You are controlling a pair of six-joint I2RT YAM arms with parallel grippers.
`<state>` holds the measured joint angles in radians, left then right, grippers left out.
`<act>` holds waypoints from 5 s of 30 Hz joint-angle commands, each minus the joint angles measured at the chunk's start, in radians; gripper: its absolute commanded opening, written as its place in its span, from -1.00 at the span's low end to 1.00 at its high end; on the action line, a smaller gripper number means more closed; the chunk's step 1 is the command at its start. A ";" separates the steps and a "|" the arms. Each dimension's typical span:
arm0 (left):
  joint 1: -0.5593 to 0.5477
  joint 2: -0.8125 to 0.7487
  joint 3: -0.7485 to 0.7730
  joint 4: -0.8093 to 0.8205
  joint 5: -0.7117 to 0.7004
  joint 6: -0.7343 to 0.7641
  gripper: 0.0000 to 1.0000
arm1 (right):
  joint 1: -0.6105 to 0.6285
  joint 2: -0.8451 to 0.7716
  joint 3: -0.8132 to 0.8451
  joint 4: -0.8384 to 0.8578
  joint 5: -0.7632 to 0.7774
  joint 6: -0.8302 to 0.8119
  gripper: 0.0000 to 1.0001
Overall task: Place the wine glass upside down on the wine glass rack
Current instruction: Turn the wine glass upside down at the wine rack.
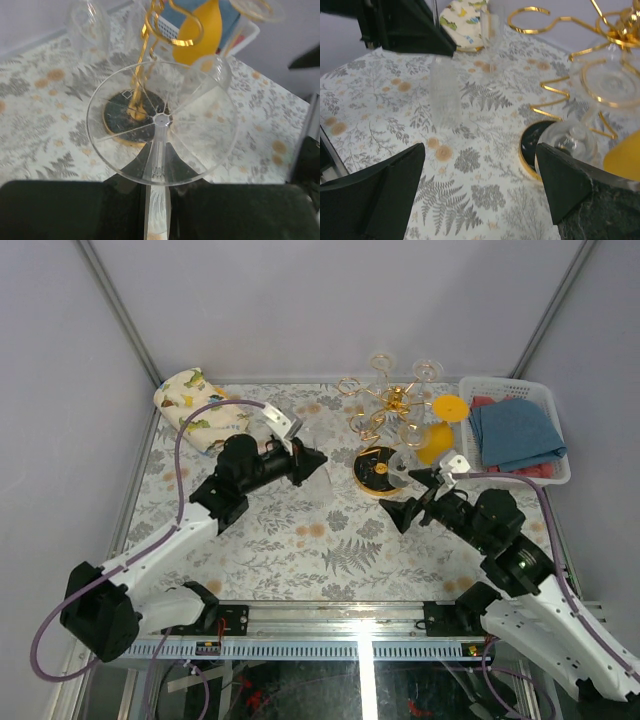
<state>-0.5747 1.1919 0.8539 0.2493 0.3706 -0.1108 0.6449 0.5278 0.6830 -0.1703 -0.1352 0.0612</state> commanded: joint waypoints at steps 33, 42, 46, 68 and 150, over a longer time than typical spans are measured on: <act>-0.007 -0.241 -0.073 -0.258 0.225 -0.092 -1.00 | 0.328 0.603 0.126 0.812 0.259 -0.040 0.99; -0.007 -0.247 -0.069 -0.257 0.227 -0.093 -1.00 | 0.332 0.644 0.123 0.821 0.277 -0.038 0.99; -0.007 -0.254 -0.066 -0.256 0.225 -0.096 -1.00 | 0.335 0.659 0.123 0.799 0.293 -0.053 0.99; -0.007 -0.279 -0.079 -0.257 0.162 -0.126 -1.00 | 0.335 0.600 -0.006 0.894 0.161 -0.075 0.99; -0.008 -0.033 0.012 0.066 0.008 0.021 -1.00 | 0.334 -0.065 -0.081 -0.036 0.362 -0.080 0.99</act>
<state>-0.5762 1.1324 0.8124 0.1360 0.4255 -0.1616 0.9821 0.5064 0.5629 -0.0544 0.1516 -0.0330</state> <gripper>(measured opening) 0.097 0.994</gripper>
